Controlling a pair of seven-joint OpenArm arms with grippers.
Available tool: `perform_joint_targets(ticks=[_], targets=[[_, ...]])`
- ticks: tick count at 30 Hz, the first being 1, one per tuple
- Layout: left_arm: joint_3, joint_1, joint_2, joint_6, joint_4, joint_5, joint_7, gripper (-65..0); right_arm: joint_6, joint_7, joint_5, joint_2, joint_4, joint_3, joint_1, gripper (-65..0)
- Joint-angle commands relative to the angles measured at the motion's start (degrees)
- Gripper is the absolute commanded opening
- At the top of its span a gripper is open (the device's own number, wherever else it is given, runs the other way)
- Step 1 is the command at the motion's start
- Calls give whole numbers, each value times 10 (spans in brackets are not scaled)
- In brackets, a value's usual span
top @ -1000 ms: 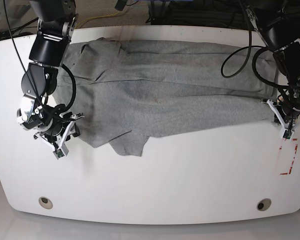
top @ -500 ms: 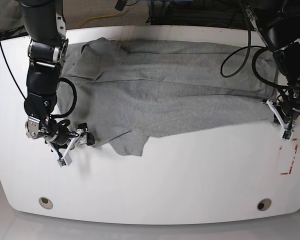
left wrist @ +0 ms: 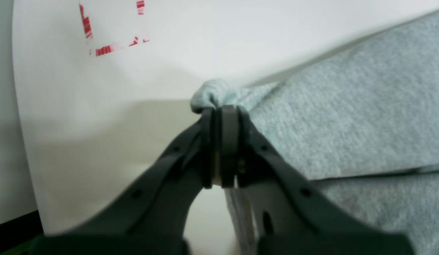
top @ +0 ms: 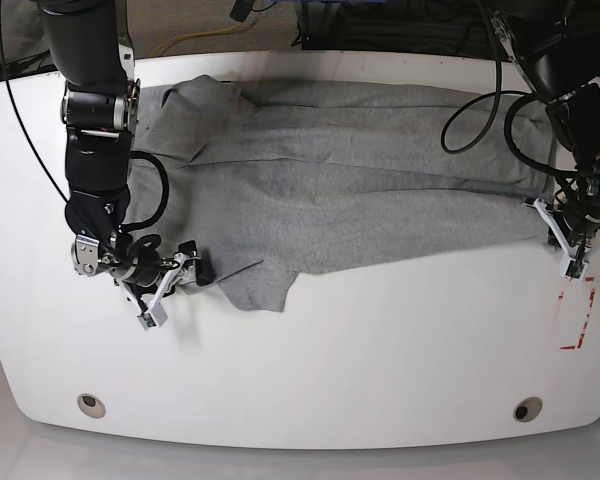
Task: Fold the T-shirt properly
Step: 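Lift the hem with both grippers and fold it over toward the collar, then lay the folded hem down onto the shirt with both grippers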
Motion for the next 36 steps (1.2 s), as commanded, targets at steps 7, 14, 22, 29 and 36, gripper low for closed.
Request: perform_joint_targets(ticks=[7, 14, 22, 29, 36], targets=[[0, -11, -11, 1, 10, -3, -8, -650, 3, 14, -5, 5, 5, -1, 17, -561], [0, -17, -9, 1, 11, -4, -8, -650, 3, 2, 1, 10, 42, 3, 20, -650], [0, -43, -8, 1, 37, -7, -8, -650, 3, -135, 1, 21, 248, 4, -18, -650], [12, -39, -8, 1, 75, -7, -8, -650, 3, -261, 1, 19, 449, 29, -82, -650], [11, -3, -8, 1, 110, -7, -8, -650, 3, -329, 1, 17, 610, 85, -177, -650]])
